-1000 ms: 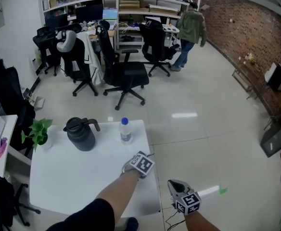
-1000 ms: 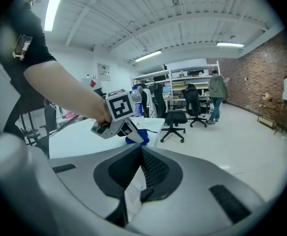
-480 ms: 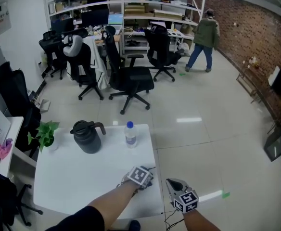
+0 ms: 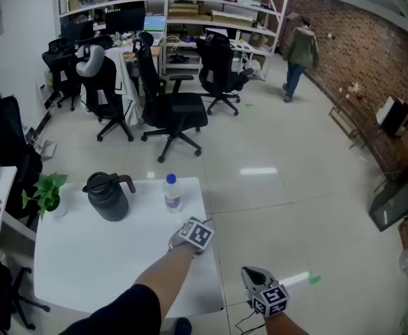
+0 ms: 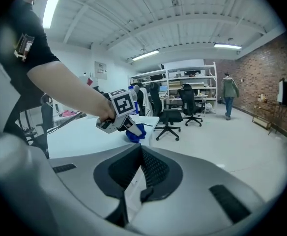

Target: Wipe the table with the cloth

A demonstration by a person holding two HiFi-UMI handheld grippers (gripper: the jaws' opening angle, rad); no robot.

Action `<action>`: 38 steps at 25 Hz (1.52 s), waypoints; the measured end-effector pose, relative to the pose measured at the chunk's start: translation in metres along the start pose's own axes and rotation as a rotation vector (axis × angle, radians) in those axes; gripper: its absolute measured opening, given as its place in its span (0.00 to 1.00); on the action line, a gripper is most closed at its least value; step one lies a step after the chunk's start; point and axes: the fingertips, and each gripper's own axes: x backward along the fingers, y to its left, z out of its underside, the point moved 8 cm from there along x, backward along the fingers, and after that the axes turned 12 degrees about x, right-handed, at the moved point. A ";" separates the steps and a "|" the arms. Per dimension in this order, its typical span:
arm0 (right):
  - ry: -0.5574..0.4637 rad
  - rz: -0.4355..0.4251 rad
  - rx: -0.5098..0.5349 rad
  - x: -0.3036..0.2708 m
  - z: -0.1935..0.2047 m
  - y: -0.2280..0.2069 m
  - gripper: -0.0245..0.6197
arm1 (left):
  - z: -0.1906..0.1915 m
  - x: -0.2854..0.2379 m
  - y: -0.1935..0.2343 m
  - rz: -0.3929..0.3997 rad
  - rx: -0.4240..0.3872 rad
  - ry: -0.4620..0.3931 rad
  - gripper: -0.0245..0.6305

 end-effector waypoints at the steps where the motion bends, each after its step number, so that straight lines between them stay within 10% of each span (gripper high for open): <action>1: 0.004 0.006 -0.003 0.001 0.002 -0.002 0.06 | 0.001 0.001 -0.002 -0.006 -0.008 0.002 0.27; 16: -0.026 -0.045 0.045 -0.006 -0.019 0.029 0.06 | 0.083 0.042 -0.045 0.135 -0.065 0.104 0.27; 23: -0.085 -0.034 0.091 -0.002 -0.055 0.048 0.06 | 0.088 0.138 -0.011 0.259 0.067 -0.143 0.27; 38: -0.130 -0.298 0.216 -0.142 -0.170 0.279 0.06 | 0.417 0.399 0.327 -0.231 0.366 -0.157 0.27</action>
